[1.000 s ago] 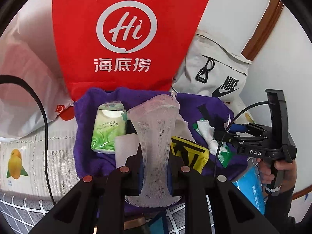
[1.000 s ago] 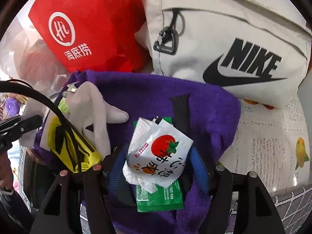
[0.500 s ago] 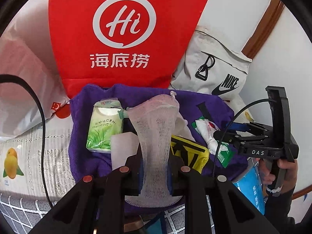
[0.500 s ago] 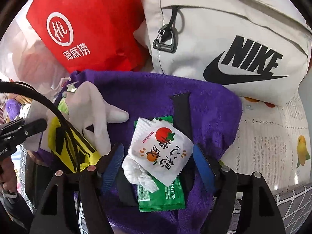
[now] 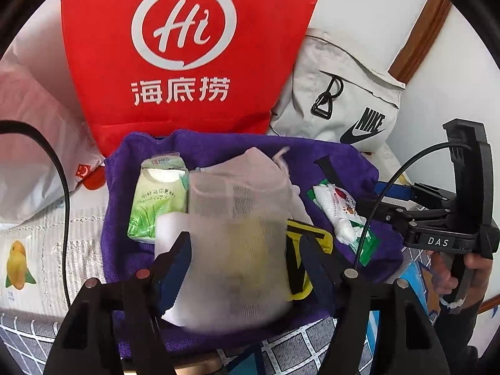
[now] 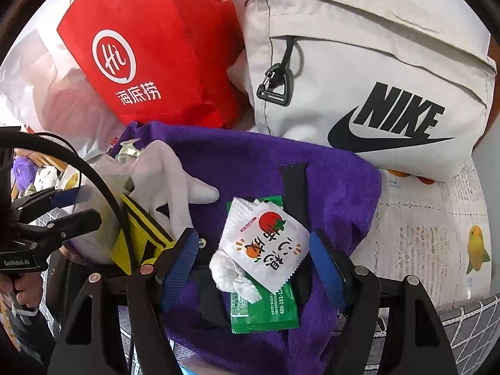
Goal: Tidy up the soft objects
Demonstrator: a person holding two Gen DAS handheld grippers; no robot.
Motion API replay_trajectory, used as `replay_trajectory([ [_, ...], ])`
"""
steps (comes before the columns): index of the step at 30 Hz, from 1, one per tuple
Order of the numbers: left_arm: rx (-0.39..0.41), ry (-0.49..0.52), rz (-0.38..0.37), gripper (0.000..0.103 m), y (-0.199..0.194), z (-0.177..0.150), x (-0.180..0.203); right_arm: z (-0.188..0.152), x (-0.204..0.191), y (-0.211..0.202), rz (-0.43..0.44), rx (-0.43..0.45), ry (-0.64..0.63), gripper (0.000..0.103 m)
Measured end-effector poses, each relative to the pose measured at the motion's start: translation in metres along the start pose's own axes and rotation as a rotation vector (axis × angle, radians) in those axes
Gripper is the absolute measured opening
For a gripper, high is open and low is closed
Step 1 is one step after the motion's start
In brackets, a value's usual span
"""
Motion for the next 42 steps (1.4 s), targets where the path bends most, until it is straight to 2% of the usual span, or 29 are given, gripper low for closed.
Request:
replay_trajectory([
  [2,0.003,0.008,0.018,0.073,-0.002,0.000,0.001,-0.001,0.003,-0.001,-0.001,0.003,-0.002,0.073],
  [10,0.021,0.002,0.080,0.073,-0.015,0.004,-0.004,0.000,0.001,-0.011,-0.017,0.020,-0.007,0.073],
  [15,0.049,0.020,0.166,0.074,-0.029,0.006,0.001,0.001,-0.004,-0.018,-0.101,0.044,-0.038,0.073],
  [18,0.054,0.032,0.199,0.083,-0.037,0.006,0.007,0.000,-0.009,-0.025,-0.122,0.058,-0.052,0.073],
  [20,0.060,0.045,0.219,0.083,-0.045,0.006,0.013,-0.002,-0.013,-0.029,-0.130,0.069,-0.060,0.073],
  [25,0.105,0.079,0.268,0.097,-0.072,0.005,0.033,-0.013,-0.023,-0.049,-0.129,0.108,-0.040,0.087],
  [29,0.158,0.141,0.316,0.097,-0.099,0.000,0.058,-0.028,-0.030,-0.071,-0.115,0.100,-0.017,0.092],
  [31,0.182,0.150,0.321,0.097,-0.116,-0.006,0.069,-0.039,-0.033,-0.085,-0.143,0.109,-0.014,0.100],
  [34,0.208,0.123,0.312,0.098,-0.142,-0.021,0.079,-0.057,-0.037,-0.108,-0.178,0.125,-0.016,0.101],
  [42,0.197,0.061,0.297,0.099,-0.189,-0.090,0.105,-0.113,-0.054,-0.172,-0.192,0.174,0.006,0.103],
])
Point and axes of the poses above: each gripper's, at about its wrist camera, not at the fingertips, and y roughly the way its jaws point, x to its right, z to its top, the point moved 3 cm from there along y, roughly the way its jaws point, and after that the axes turned 7 degrees about -z, right-handed, at the moved point
